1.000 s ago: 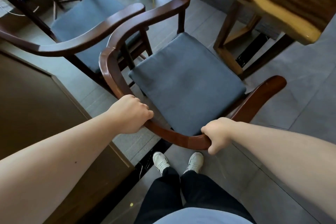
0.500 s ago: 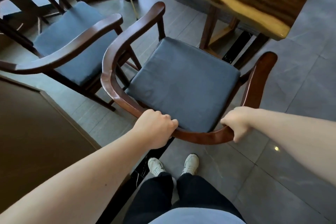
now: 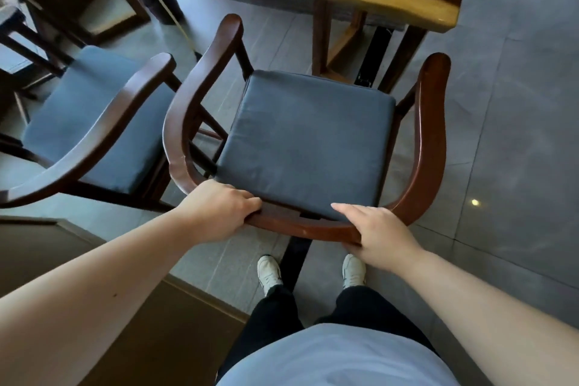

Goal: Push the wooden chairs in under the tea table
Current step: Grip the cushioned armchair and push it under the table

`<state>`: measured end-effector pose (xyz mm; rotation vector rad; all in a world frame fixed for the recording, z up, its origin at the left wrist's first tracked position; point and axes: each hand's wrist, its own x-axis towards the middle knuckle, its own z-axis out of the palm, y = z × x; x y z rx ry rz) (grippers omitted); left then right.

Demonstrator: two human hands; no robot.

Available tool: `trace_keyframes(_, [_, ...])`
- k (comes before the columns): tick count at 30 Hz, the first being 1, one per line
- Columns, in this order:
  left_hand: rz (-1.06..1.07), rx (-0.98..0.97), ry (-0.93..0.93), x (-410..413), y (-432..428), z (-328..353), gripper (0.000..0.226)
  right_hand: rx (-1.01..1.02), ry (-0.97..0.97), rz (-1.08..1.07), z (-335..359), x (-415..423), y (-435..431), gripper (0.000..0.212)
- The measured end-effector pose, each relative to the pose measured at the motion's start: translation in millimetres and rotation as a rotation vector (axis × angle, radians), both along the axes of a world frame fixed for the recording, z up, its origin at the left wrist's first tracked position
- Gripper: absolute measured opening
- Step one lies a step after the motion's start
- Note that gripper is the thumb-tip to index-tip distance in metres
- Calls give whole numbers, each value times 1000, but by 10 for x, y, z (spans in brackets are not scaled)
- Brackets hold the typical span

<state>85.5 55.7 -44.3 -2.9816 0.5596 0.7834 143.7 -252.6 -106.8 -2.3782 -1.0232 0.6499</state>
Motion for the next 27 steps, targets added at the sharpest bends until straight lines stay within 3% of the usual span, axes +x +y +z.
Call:
trace_keyframes(6, [-136, 31, -59, 152, 245, -47, 24, 69, -161, -89, -28, -50, 185, 25])
trace_keyframes(12, [-119, 89, -47, 564, 738, 5, 21, -7, -146, -158, -62, 86, 697, 29])
trace_keyframes(18, [-145, 124, -98, 891, 976, -4, 28, -124, -36, -92, -40, 422, 788, 36])
trace_keyframes(23, [-82, 95, -124, 878, 919, -39, 24, -456, -209, 182, -84, 832, 310, 30])
trace_keyframes(27, [-15, 78, -113, 815, 881, -93, 20, -504, -240, 423, -142, 1072, 309, 32])
